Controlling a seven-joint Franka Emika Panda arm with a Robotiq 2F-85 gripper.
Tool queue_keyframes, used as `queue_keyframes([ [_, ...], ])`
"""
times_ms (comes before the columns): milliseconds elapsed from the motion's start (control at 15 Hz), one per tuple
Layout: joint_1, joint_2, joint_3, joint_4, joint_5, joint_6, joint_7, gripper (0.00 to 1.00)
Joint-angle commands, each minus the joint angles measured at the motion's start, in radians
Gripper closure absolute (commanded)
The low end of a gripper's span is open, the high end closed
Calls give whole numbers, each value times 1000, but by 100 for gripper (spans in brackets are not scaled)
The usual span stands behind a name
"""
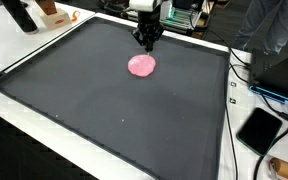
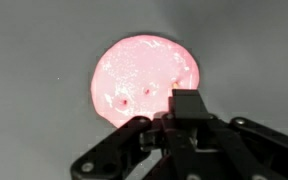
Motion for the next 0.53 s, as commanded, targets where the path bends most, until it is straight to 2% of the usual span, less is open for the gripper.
queue_keyframes([
  [0, -10, 13, 5, -15, -17, 19, 4, 97],
  [467, -11, 25, 6, -12, -17, 16, 1, 97],
])
